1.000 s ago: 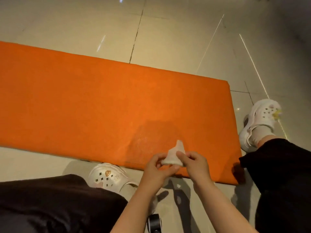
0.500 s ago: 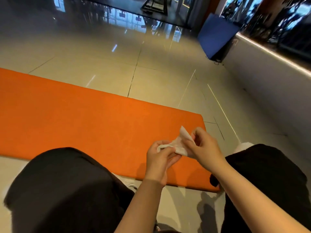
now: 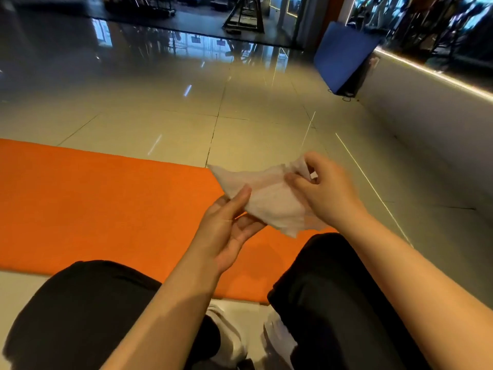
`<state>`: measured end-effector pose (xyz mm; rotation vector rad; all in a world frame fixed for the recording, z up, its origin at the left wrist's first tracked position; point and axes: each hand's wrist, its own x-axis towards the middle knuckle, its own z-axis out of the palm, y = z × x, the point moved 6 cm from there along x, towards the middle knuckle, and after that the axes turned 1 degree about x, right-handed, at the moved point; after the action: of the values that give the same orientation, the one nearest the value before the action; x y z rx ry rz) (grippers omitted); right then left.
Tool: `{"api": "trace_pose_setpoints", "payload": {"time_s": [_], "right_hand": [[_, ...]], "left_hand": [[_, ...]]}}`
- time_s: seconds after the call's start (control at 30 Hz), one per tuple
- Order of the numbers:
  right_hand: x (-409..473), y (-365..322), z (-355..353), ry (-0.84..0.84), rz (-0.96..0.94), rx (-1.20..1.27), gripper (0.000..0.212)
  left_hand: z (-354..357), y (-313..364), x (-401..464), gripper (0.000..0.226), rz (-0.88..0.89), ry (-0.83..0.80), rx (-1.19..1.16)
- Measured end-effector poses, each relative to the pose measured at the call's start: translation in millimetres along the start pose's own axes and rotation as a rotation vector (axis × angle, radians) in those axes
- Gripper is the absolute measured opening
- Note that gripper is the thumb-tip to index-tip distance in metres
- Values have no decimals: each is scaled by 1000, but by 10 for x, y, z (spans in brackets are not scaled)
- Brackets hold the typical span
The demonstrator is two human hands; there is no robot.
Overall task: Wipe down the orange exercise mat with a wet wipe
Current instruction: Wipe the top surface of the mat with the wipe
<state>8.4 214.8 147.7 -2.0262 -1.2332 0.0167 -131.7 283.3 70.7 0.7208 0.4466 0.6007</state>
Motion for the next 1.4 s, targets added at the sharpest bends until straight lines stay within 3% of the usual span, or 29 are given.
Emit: {"api": "trace_pose_setpoints", "payload": {"time_s": [0.17, 0.33, 0.43, 0.63, 0.7, 0.93, 1.2, 1.33, 1.4], "right_hand": [[133, 471, -82, 102, 155, 102, 25], [257, 739, -52, 191, 194, 205, 27], [300, 959, 91, 220, 236, 246, 37], [275, 1448, 550, 198, 306, 280, 32], [240, 1653, 669, 179, 342, 285, 31], [89, 2526, 1280, -11, 379, 152, 34], [-358, 3601, 2311, -251, 530, -3, 33], [-449, 3749, 2508, -237, 441, -20, 35], [-420, 3787, 2516, -189, 430, -53, 18]], "left_hand": [[311, 326, 229, 34, -38, -80, 525], [282, 455, 594, 15, -49, 117, 814], [147, 515, 817, 29, 8, 195, 831], [-269, 17, 1000, 19, -56, 209, 547], [-461, -175, 1037, 20, -86, 230, 556], [-1155, -947, 1464, 21, -151, 351, 751], [-1852, -2050, 1936, 31, -195, 226, 1198], [-2048, -2148, 2062, 27, -138, 244, 1297], [-2080, -2135, 2101, 21, -114, 237, 1287]]}}
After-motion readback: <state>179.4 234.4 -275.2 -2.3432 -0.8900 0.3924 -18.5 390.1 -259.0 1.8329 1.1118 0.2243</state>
